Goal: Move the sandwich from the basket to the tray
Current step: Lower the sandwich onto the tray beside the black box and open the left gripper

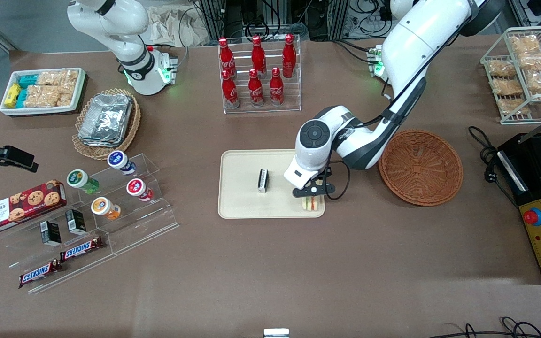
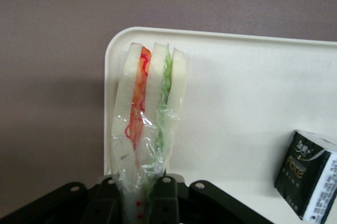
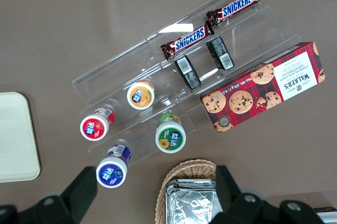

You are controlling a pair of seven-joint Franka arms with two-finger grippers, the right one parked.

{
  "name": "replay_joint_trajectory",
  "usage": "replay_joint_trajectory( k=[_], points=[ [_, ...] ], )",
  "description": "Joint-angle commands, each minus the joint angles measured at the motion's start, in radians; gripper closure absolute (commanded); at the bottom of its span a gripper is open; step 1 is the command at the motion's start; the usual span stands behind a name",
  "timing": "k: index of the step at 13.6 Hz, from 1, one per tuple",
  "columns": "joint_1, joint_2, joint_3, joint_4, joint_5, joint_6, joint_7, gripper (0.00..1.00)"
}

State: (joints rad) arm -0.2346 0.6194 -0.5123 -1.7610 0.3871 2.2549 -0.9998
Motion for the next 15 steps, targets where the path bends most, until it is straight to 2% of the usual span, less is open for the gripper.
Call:
replay_joint_trajectory(
  k=[1, 2, 3, 4, 8, 11, 13, 15],
  points=[
    [-0.015, 0.031, 0.003, 0.023, 0.048, 0.017, -0.051, 0.83],
    [-0.017, 0.037, 0.003, 0.024, 0.053, 0.018, -0.055, 0.53],
    [-0.017, 0.045, 0.003, 0.026, 0.055, 0.032, -0.056, 0.15],
    [-0.017, 0.046, 0.003, 0.025, 0.056, 0.054, -0.056, 0.00],
    [-0.011, 0.048, 0.003, 0.031, 0.041, 0.083, -0.086, 0.00],
    [-0.006, 0.027, 0.002, 0.070, 0.036, 0.075, -0.190, 0.00],
    [-0.003, -0.038, 0.005, 0.087, 0.042, 0.057, -0.278, 0.00],
    [0.017, -0.122, 0.006, 0.089, 0.038, -0.053, -0.287, 0.00]
  ],
)
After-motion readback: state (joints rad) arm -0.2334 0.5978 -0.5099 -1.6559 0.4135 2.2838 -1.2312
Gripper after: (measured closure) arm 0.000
